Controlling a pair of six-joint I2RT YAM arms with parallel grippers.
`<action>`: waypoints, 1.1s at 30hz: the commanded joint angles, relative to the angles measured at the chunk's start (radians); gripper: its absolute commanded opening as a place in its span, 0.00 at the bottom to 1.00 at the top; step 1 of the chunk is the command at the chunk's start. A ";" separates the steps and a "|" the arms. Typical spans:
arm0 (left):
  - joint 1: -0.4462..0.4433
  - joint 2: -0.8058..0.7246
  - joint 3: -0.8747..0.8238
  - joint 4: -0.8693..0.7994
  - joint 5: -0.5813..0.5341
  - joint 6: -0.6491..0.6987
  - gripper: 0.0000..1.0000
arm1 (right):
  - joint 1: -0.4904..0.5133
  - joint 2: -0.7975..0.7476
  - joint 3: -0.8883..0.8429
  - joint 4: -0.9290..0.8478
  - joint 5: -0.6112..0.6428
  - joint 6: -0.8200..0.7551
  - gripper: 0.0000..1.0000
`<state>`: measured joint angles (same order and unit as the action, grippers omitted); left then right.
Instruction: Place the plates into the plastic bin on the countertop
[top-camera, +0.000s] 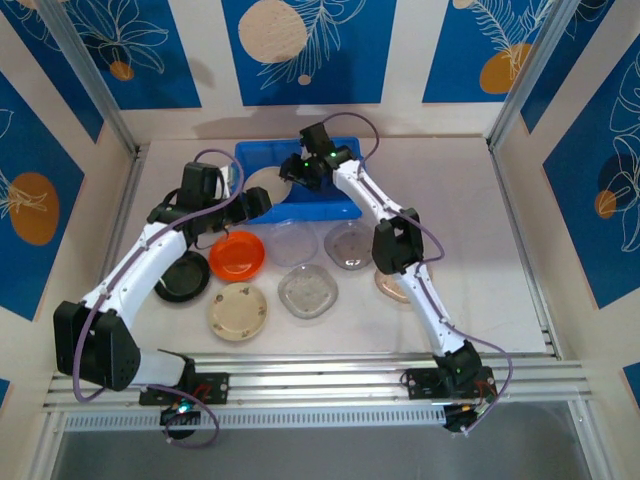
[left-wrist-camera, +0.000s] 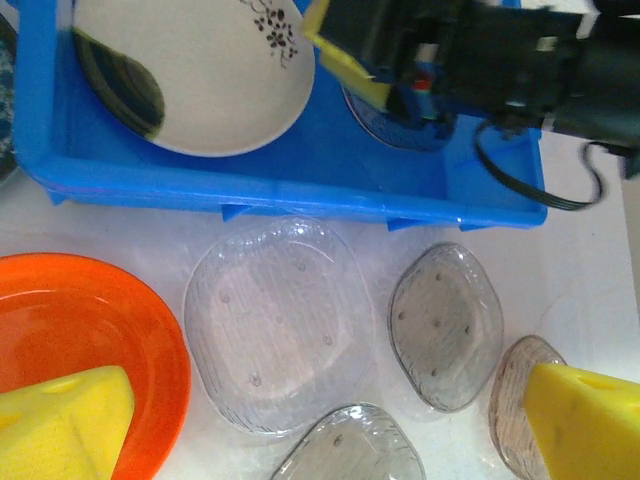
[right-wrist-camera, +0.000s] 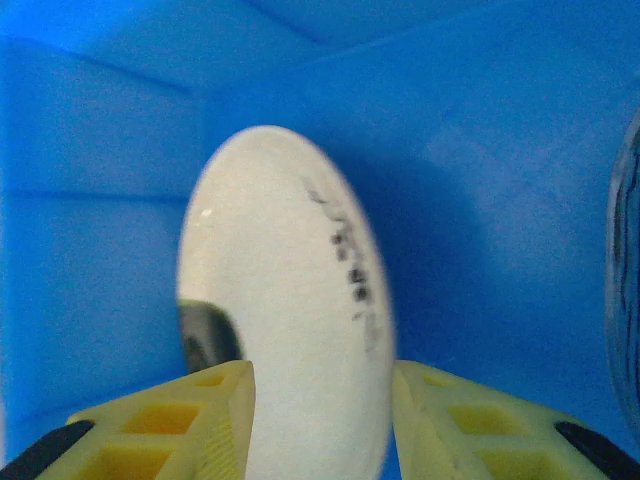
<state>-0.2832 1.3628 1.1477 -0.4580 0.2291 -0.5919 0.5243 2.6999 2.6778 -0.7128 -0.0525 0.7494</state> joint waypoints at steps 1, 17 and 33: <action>0.010 -0.009 0.046 -0.028 -0.059 0.036 1.00 | 0.007 -0.144 -0.011 -0.019 -0.019 -0.053 0.41; -0.026 -0.039 0.017 0.072 -0.071 0.036 1.00 | 0.054 -0.826 -0.754 0.181 0.075 -0.224 0.42; -0.270 0.001 0.113 -0.157 -0.229 0.099 1.00 | 0.111 -1.174 -1.269 0.238 0.219 -0.261 0.56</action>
<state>-0.5465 1.3987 1.2766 -0.5835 0.0311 -0.4946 0.6220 1.5688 1.4532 -0.5083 0.1055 0.4984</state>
